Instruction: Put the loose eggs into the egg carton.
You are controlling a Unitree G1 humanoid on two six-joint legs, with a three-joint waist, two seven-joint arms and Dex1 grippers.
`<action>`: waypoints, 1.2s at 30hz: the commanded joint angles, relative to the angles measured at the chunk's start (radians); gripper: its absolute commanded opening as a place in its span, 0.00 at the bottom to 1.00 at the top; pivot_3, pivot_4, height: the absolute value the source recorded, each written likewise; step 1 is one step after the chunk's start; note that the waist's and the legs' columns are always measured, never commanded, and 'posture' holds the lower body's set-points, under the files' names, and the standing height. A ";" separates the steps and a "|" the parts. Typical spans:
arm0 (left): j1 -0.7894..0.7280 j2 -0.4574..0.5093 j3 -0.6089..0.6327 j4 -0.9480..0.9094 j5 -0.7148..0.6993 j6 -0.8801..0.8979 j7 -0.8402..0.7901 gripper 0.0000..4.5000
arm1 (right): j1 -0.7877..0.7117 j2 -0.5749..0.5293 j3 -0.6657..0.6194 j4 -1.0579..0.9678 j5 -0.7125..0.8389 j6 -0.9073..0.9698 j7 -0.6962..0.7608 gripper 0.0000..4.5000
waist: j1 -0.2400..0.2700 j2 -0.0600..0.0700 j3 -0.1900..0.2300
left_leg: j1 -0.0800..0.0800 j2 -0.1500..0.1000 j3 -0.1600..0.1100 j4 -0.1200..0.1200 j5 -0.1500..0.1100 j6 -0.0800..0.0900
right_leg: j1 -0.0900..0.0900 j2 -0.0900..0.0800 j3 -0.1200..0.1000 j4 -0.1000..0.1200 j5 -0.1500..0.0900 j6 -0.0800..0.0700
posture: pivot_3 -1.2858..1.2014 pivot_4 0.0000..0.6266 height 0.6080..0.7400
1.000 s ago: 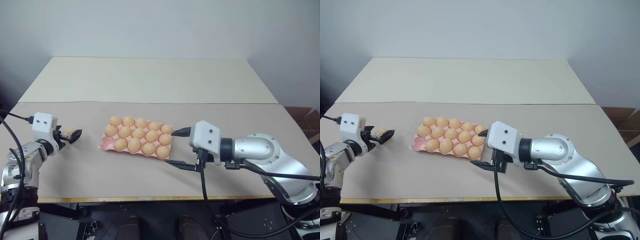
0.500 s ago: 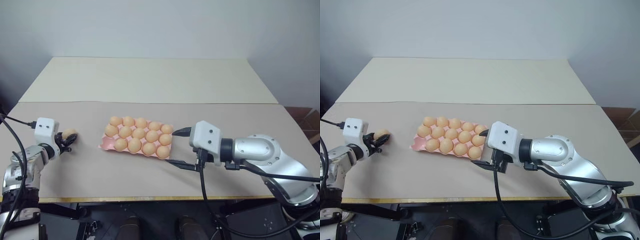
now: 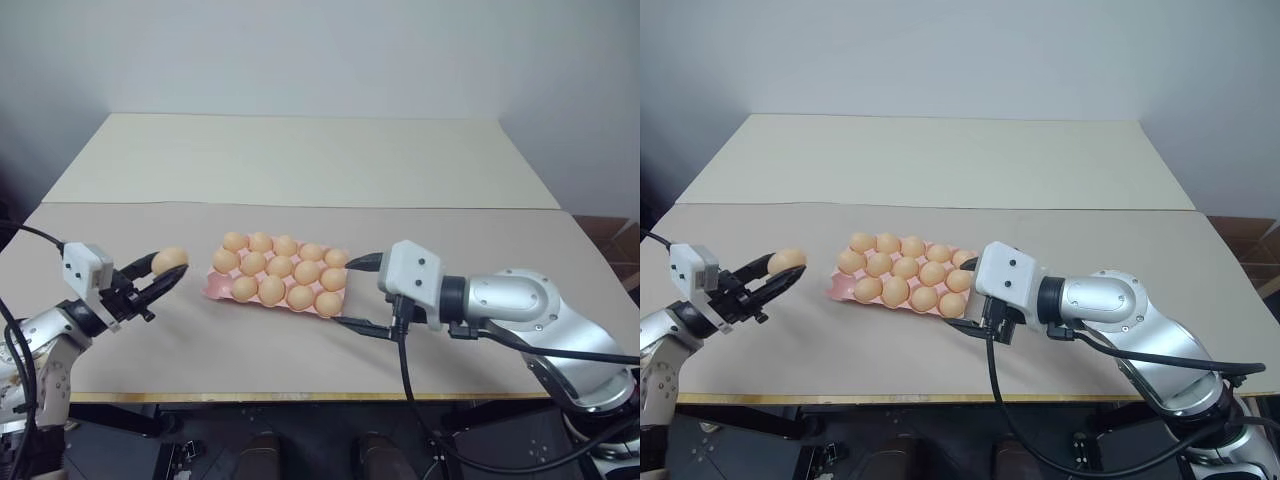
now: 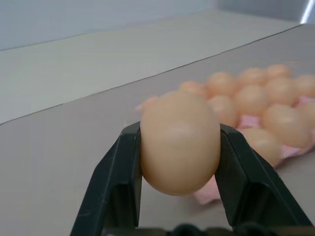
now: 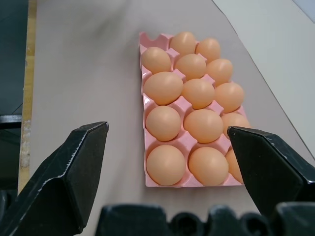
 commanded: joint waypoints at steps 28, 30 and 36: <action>-0.125 0.040 -0.108 0.115 0.066 -0.051 -0.072 0.55 | 0.033 0.019 -0.027 -0.062 -0.008 0.008 -0.071 1.00 | -0.001 0.000 0.000 | 0.000 0.000 0.000 0.000 0.000 0.000 | 0.000 0.001 0.000 0.000 0.000 0.000 | 0.52 0.24 1.00; -0.138 0.027 -0.117 0.128 0.081 -0.076 -0.059 0.68 | 0.028 0.018 -0.026 -0.057 -0.011 0.008 -0.070 1.00 | -0.002 0.000 0.000 | -0.001 0.000 0.000 0.000 0.000 0.000 | 0.000 0.001 0.000 -0.001 0.000 0.000 | 0.52 0.24 1.00; -0.151 0.018 -0.116 0.138 0.094 -0.105 -0.046 0.99 | 0.026 0.008 -0.034 -0.057 -0.011 0.011 -0.065 1.00 | -0.002 0.000 0.000 | -0.001 0.000 0.000 0.000 0.000 0.000 | 0.000 0.001 0.000 0.000 0.000 0.000 | 0.52 0.24 1.00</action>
